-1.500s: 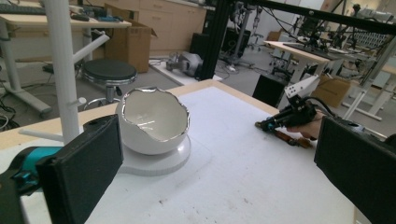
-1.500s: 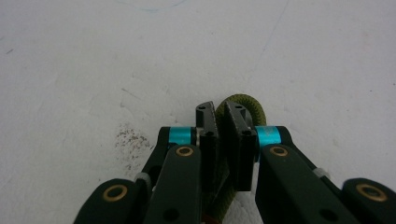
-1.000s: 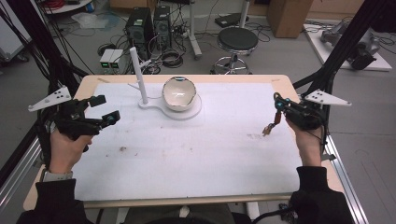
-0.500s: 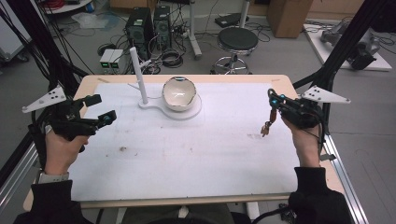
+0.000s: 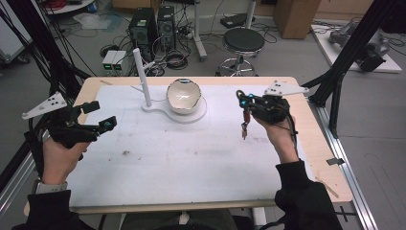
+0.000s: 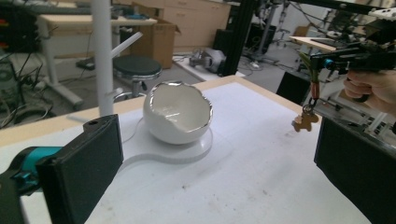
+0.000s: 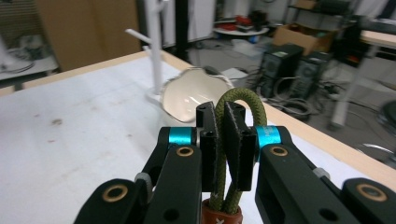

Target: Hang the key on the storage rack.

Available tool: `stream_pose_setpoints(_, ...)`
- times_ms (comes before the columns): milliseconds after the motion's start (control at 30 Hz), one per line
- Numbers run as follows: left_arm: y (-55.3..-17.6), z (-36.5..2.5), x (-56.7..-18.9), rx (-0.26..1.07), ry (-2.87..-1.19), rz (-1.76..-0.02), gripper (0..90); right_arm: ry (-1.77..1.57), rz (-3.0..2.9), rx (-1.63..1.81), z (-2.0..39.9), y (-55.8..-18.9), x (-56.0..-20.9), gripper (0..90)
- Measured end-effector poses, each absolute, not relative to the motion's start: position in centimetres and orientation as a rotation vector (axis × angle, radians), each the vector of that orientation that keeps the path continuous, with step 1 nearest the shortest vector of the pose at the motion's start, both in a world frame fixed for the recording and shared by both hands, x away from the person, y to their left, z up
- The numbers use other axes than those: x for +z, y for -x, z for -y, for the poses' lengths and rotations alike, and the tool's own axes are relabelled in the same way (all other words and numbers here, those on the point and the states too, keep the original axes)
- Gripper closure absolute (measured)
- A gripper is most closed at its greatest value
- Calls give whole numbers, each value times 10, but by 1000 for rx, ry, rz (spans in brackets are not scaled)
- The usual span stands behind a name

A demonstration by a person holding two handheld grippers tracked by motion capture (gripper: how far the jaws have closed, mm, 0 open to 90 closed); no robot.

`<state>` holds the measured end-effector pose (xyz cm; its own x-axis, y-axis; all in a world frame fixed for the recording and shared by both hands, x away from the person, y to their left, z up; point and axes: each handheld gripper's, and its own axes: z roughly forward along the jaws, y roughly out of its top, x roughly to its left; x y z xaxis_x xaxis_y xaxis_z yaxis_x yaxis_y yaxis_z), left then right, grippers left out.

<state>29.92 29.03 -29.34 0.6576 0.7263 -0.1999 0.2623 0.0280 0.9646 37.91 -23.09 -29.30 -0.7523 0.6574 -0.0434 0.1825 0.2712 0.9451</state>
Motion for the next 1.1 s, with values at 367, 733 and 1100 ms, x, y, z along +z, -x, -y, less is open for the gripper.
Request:
stream_pose_setpoints(367,-287,-302,-300,490,-1559,-891,17,-661,-2293,1449,154,-418,-271,855)
stream_pose_setpoints(733,-280,-301,-314,479,-1568,-901,17,-581,-2355,1454,72,-441,-266,854)
stream_pose_setpoints(1100,-268,-302,-317,452,-1580,-859,17,-579,-2315,1429,-14,-454,-287,854)
